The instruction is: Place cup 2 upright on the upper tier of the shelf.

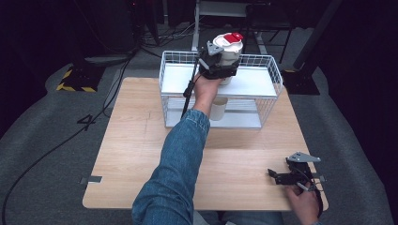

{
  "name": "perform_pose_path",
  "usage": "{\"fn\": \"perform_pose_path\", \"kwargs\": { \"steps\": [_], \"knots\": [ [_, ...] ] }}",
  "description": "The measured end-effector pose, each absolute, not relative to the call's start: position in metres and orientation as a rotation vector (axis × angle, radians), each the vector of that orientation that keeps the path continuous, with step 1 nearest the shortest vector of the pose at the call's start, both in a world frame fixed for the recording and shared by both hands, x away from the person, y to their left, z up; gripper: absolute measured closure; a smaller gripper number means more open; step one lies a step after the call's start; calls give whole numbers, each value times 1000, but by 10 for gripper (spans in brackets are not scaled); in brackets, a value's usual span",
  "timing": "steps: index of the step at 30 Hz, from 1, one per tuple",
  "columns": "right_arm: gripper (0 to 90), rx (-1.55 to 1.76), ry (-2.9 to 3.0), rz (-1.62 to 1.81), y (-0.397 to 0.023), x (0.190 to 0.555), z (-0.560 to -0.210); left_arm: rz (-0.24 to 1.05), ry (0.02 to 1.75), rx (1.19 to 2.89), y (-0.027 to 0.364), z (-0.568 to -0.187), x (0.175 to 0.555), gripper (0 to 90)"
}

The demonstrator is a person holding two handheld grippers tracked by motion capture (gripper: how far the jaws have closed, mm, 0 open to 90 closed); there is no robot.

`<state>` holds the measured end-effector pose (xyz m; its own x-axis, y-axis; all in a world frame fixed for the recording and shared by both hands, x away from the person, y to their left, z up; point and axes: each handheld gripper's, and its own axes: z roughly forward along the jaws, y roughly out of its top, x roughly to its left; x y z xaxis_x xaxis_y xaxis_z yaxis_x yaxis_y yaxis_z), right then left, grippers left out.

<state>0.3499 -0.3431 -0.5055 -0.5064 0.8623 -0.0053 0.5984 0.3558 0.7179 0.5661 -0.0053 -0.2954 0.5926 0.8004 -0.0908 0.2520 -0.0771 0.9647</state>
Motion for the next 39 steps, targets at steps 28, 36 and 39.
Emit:
{"fn": "perform_pose_path", "kwargs": {
  "steps": [28,36,39],
  "knots": [
    [36,1279,2241,944,-343,350,-505,605,939,1634,-5,-291,557,44],
    [35,1279,2241,944,-343,350,-505,580,908,1638,5,-282,544,0],
    [14,1272,2254,946,-343,352,-506,567,896,1637,11,-279,534,0]
  ]
}}
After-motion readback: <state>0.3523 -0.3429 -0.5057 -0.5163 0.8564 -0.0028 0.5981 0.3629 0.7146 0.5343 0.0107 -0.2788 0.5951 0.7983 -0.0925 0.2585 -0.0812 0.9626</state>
